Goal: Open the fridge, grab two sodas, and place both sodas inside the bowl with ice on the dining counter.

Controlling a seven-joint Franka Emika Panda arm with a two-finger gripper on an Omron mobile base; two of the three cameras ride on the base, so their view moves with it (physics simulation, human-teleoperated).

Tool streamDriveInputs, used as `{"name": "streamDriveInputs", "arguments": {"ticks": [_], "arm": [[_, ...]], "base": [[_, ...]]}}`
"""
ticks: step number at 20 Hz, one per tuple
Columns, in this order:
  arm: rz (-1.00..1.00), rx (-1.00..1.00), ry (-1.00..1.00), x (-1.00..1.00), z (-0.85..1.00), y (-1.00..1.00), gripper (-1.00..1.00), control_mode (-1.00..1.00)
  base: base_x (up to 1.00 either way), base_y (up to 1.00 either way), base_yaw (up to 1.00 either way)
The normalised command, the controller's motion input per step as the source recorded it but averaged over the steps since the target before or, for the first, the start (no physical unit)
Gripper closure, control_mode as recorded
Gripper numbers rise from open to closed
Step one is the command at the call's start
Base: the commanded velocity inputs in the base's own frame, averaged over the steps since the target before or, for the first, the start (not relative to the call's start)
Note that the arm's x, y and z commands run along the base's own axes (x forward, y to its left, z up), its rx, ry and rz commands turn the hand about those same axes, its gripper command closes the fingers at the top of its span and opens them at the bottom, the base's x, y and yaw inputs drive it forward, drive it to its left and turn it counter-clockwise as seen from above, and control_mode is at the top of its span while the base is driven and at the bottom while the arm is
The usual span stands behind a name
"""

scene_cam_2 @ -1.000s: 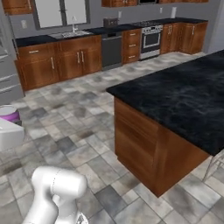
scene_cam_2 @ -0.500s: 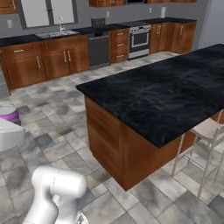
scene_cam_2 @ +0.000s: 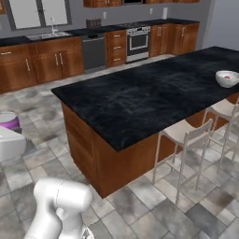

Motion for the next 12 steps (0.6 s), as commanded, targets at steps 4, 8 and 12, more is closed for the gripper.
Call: {"name": "streamDriveInputs", "arguments": {"ticks": [4,8,12], "arm": [[0.00,0.00,0.00,0.00,0.00,0.00,1.00,1.00],[0.00,0.00,0.00,0.00,0.00,0.00,1.00,1.00],[0.00,0.00,0.00,0.00,0.00,0.00,1.00,1.00]], "base": [[0.12,-1.00,0.09],[0.20,-1.00,0.15],[0.28,-1.00,0.20]]}}
